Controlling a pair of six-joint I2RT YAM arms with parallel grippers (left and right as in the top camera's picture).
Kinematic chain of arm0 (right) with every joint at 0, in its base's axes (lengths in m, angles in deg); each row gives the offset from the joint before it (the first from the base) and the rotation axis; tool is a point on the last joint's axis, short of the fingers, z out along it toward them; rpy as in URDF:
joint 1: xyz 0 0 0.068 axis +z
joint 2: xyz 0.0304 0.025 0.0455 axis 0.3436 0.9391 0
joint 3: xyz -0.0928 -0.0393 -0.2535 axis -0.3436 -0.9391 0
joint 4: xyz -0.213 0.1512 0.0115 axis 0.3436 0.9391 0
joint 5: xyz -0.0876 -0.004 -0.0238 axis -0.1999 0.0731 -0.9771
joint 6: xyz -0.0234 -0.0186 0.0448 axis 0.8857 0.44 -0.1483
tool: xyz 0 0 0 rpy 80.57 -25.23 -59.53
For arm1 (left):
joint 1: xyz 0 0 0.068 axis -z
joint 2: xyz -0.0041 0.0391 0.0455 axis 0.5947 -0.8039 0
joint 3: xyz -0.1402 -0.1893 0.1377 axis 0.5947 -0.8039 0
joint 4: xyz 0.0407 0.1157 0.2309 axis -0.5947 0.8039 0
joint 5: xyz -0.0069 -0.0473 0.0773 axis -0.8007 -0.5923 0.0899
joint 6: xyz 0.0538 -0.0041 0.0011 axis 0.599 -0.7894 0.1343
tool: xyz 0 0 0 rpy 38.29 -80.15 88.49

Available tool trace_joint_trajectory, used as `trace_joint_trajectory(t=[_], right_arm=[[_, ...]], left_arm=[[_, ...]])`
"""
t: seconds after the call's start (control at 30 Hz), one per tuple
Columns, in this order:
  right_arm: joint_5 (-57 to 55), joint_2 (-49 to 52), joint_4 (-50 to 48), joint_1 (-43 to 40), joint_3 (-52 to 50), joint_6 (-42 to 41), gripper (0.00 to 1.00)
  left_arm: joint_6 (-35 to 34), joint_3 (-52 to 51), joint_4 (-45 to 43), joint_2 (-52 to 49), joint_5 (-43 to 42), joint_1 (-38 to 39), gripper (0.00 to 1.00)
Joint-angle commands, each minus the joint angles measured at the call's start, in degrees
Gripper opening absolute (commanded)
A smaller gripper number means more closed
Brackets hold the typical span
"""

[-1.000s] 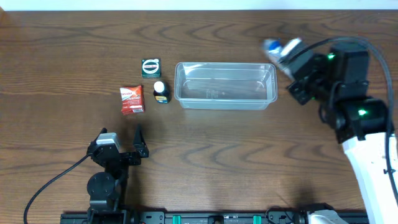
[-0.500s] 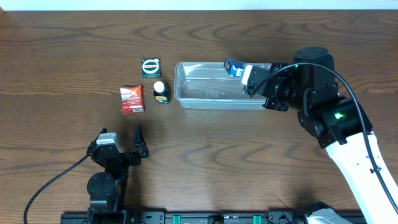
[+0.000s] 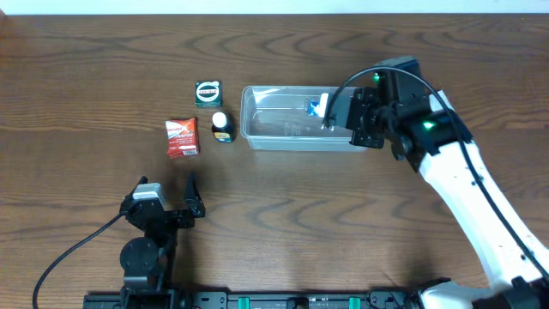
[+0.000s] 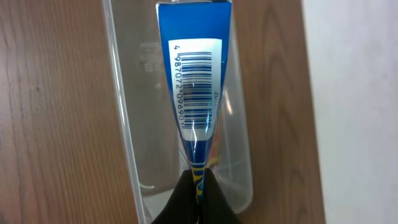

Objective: Pack container
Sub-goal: 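Lift the blue box and carry it over the clear container, then lower the blue box flat into the container and release it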

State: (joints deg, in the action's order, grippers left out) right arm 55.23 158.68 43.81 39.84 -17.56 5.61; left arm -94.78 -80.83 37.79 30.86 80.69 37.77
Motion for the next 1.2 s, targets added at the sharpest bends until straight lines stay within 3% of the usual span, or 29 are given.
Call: trace_joint_trajectory(t=[0.0,1.17], right_arm=[[0.48,1.64,-1.46,0.57,1.11,2.78,0.01],[1.60,12.46,-5.64,1.88,1.11,8.15,0.01]], left_arm=[[0.76,-1.84,0.63,0.35,-0.83,-0.24,0.98],[0.76,-1.84,0.63,0.35,-0.83,-0.24,0.98]])
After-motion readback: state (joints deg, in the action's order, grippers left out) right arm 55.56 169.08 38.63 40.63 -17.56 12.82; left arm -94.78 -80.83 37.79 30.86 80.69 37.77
